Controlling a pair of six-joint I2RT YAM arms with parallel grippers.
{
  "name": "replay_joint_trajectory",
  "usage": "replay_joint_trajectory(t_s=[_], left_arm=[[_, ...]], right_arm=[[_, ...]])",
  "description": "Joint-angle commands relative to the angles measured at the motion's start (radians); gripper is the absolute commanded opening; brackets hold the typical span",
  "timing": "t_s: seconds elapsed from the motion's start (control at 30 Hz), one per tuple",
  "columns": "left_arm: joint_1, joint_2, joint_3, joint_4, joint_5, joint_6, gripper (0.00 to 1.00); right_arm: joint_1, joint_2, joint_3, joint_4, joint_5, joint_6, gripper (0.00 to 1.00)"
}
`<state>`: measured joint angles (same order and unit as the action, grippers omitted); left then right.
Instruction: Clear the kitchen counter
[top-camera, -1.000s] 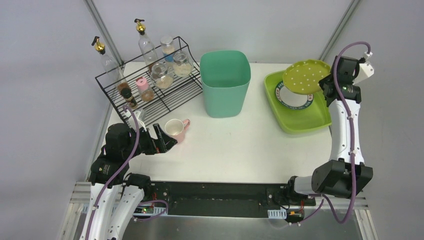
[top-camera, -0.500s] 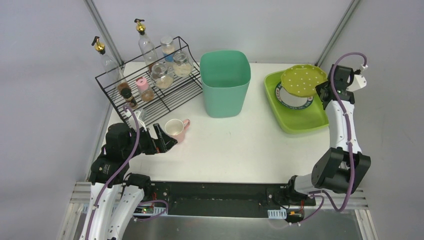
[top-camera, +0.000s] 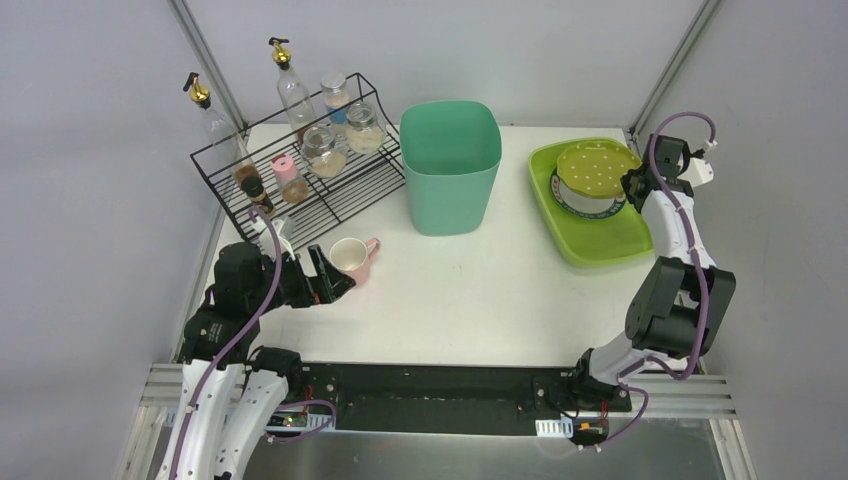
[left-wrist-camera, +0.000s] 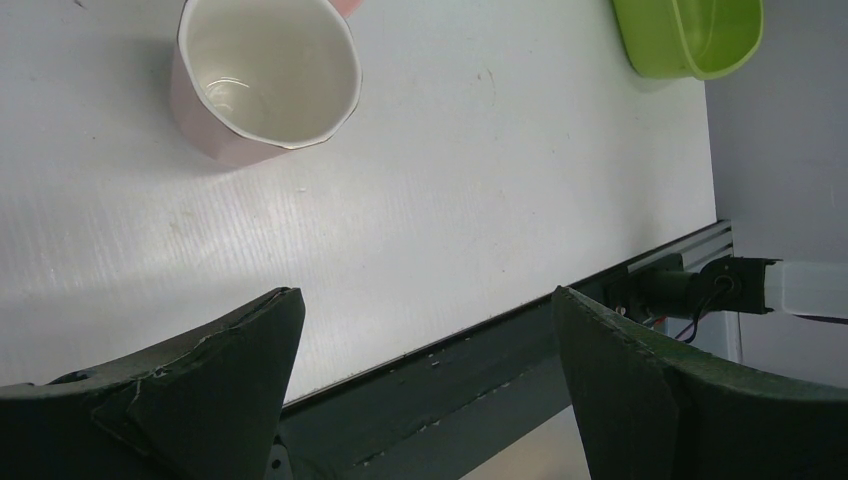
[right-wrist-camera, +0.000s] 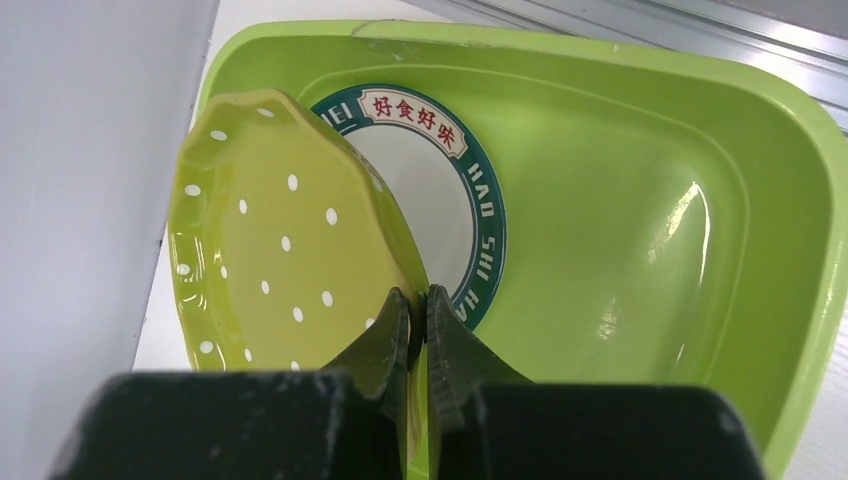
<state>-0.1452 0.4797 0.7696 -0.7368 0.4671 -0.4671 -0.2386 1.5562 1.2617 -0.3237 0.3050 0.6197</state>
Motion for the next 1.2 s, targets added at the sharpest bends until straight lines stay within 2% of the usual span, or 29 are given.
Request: replay_joint_trajectory(t_s=[0.0,0.77,1.17], left_arm=[[-0.007,0.013,-0.006,0.039,0.016,0.009,1.0],[-0.006,0.043,-0.007,0.039,0.011,0.008,1.0],[-0.005,0.054,-0.006,0.039,0.008,0.006,1.0]], right_arm=[[-0.01,0.003,0.023,0.196,-0.019,0.099,0.0],[-0.032,0.23,-0.016,0.386,-0.067,0.194,0.0],[-0.033,0.299,-0.041,0.383,-0.07,0.217,0.0]])
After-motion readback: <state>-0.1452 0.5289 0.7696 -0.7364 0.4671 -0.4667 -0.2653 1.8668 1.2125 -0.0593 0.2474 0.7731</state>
